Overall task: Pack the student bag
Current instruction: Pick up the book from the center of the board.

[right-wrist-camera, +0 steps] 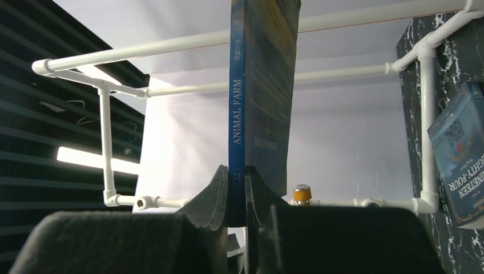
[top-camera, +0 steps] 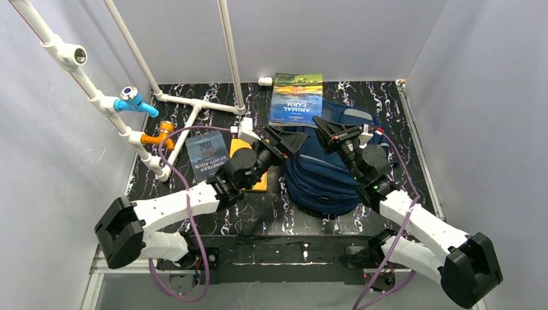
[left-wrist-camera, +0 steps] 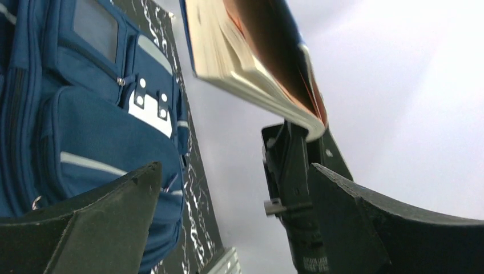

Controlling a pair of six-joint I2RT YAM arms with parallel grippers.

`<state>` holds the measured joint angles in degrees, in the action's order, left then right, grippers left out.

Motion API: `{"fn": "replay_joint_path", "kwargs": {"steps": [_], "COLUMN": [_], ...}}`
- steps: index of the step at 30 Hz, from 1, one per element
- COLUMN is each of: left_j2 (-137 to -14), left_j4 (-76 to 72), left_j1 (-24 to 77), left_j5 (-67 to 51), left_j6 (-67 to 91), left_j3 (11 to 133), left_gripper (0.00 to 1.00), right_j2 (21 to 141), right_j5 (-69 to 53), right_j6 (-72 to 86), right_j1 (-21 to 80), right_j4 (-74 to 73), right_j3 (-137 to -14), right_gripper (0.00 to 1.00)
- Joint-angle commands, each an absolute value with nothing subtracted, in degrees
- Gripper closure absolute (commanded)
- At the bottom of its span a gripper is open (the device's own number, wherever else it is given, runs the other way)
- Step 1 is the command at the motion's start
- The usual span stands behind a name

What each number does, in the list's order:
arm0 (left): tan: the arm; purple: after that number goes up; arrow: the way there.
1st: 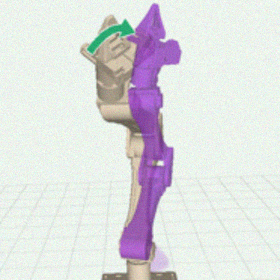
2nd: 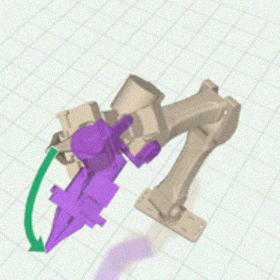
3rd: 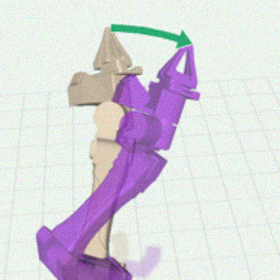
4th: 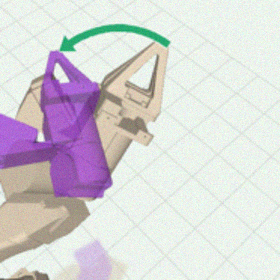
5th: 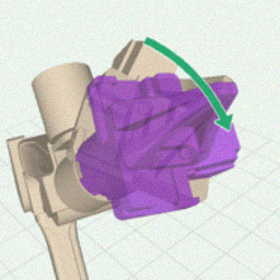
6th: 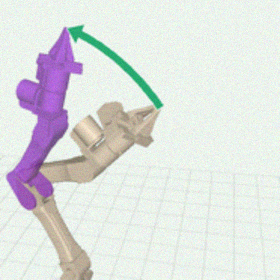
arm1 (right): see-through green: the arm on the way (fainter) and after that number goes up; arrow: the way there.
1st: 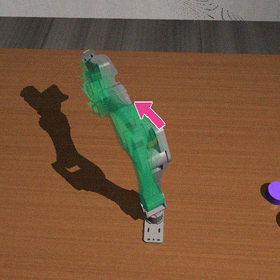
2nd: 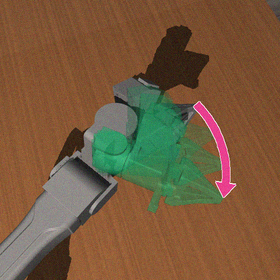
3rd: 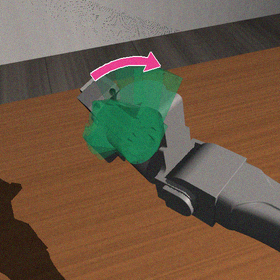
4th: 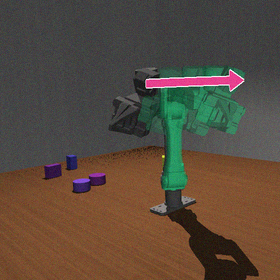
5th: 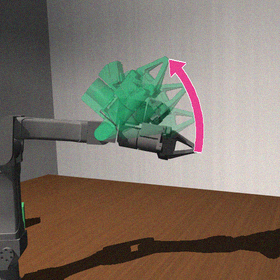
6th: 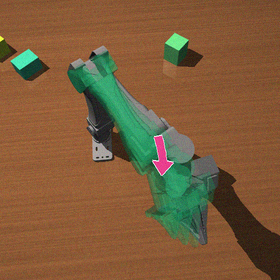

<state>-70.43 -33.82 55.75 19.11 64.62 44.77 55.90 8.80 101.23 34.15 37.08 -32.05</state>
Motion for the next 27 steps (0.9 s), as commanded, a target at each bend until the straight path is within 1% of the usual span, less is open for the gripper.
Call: {"fn": "replay_joint_path", "kwargs": {"steps": [1,7,10,15,16,19,22,27], "left_j2": [-73.3,-77.0,-77.8,-80.2,-80.8,-82.4,-83.6,-84.6], "left_j4": [-44.0,-51.6,-53.3,-54.5,-54.7,-54.9,-55.5,-55.8], "left_j1": [56.3,56.4,56.3,56.3,56.3,56.4,56.4,56.4], "left_j5": [26.9,26.6,25.4,27.3,27.6,28.9,31.1,32.2], "left_j6": [61.6,59.1,59.7,61.7,61.6,62.0,63.4,61.9], "left_j3": [49.8,51.5,51.2,52.3,52.9,54.8,55.7,57.1], "left_gripper": [0.02,0.02,0.02,0.02,0.06,0.24,0.39,0.55], "right_j2": [52.2,49.0,48.5,49.0,48.9,48.3,47.5,46.1], "right_j5": [11.4,12.7,12.8,11.6,11.9,12.8,13.1,13.6], "right_j6": [103.9,104.0,104.1,104.1,104.3,104.2,103.7,103.1], "right_j1": [34.6,34.6,34.6,34.7,34.7,34.7,34.8,34.9], "right_j4": [45.6,42.9,42.7,43.2,43.5,44.3,43.1,42.1], "right_j3": [-31.6,-29.8,-29.5,-29.6,-29.3,-28.8,-29.3,-28.6], "right_gripper": [0.99,0.99,0.99,0.99,0.99,0.99,0.99,0.99]}}
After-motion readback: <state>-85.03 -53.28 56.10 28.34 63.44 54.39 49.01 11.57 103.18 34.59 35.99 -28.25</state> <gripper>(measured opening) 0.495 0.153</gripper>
